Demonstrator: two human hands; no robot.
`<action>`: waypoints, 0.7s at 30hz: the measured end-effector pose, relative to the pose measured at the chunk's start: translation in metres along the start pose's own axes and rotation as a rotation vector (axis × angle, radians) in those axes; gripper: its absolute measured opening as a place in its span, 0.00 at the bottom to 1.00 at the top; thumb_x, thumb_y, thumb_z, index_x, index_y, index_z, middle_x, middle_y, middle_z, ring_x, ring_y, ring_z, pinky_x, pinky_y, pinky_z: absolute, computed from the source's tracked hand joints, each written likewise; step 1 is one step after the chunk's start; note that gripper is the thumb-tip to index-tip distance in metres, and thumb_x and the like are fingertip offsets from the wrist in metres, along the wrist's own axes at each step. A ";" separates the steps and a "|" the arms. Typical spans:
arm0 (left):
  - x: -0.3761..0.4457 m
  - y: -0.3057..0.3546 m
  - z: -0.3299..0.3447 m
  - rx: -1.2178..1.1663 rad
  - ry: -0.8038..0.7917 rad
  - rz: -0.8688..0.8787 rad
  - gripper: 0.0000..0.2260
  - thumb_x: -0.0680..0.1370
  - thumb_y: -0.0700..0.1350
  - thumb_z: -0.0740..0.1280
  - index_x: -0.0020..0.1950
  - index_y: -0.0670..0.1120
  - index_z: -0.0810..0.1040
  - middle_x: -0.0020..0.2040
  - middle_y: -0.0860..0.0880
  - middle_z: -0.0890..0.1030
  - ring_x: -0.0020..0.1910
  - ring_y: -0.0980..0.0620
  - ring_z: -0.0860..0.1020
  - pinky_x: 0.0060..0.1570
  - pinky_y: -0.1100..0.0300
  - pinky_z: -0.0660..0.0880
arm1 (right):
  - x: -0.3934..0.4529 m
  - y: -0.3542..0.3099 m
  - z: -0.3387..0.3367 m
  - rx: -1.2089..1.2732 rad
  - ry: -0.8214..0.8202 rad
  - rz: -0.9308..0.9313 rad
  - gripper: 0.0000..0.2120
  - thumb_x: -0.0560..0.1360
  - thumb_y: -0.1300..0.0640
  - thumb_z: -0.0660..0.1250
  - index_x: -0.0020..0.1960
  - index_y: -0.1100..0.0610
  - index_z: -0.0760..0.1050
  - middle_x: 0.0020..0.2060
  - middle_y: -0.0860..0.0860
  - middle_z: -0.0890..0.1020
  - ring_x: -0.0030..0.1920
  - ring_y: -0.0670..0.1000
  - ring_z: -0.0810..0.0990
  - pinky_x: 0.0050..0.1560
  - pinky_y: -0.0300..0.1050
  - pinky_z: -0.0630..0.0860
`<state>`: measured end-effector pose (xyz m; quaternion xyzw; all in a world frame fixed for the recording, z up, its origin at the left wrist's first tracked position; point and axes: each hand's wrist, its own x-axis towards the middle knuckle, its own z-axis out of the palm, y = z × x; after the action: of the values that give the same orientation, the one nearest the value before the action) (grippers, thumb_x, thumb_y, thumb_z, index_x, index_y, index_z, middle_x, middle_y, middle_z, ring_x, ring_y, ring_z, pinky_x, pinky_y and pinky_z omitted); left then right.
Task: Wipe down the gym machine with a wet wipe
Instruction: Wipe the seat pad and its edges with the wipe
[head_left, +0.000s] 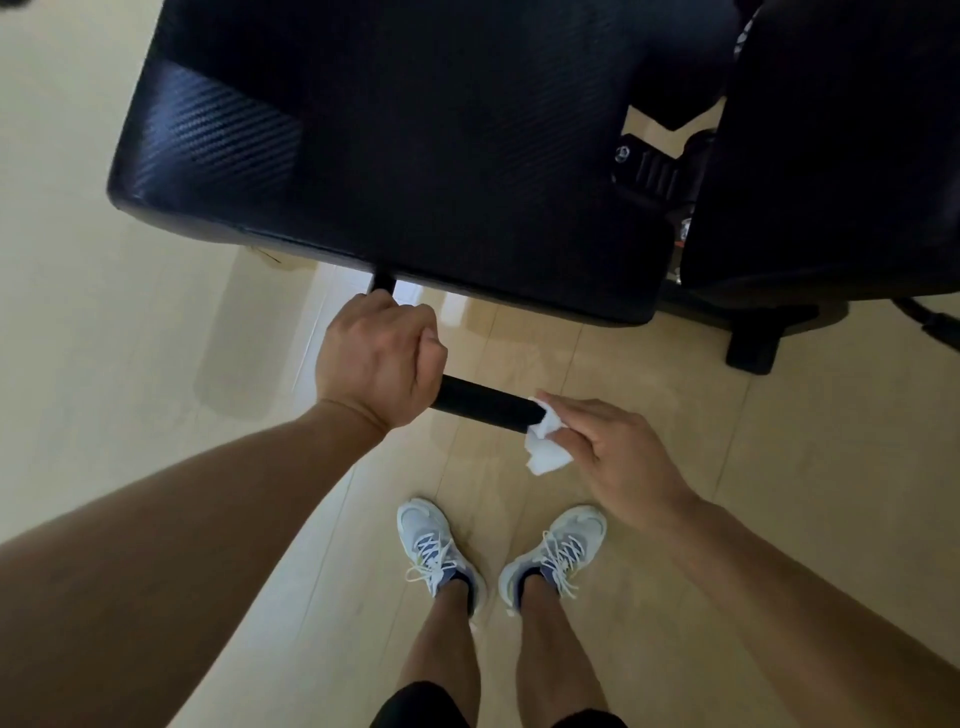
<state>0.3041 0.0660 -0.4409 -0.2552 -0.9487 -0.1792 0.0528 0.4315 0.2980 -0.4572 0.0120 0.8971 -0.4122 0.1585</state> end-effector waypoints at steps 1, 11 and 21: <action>0.000 0.000 0.000 0.004 -0.004 -0.005 0.16 0.77 0.45 0.55 0.32 0.42 0.74 0.27 0.47 0.71 0.30 0.46 0.68 0.35 0.58 0.59 | 0.012 -0.019 0.013 -0.005 0.025 -0.062 0.19 0.80 0.60 0.67 0.71 0.53 0.75 0.61 0.51 0.84 0.58 0.51 0.82 0.62 0.34 0.70; -0.002 0.001 -0.001 -0.013 -0.019 -0.001 0.16 0.77 0.44 0.55 0.32 0.43 0.74 0.27 0.47 0.72 0.30 0.48 0.68 0.35 0.58 0.59 | -0.028 0.017 0.004 -0.075 0.126 -0.019 0.21 0.82 0.50 0.63 0.73 0.56 0.72 0.66 0.51 0.81 0.64 0.51 0.81 0.65 0.56 0.78; 0.003 0.004 -0.008 -0.366 -0.050 -0.334 0.18 0.75 0.48 0.52 0.49 0.43 0.79 0.34 0.46 0.78 0.36 0.46 0.75 0.38 0.51 0.72 | 0.051 -0.084 0.068 -0.079 0.218 -0.325 0.16 0.74 0.61 0.74 0.61 0.60 0.81 0.56 0.54 0.85 0.55 0.52 0.82 0.57 0.49 0.80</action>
<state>0.3035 0.0673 -0.4315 -0.1044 -0.9305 -0.3477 -0.0480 0.3885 0.1861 -0.4519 -0.0946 0.9145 -0.3933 -0.0077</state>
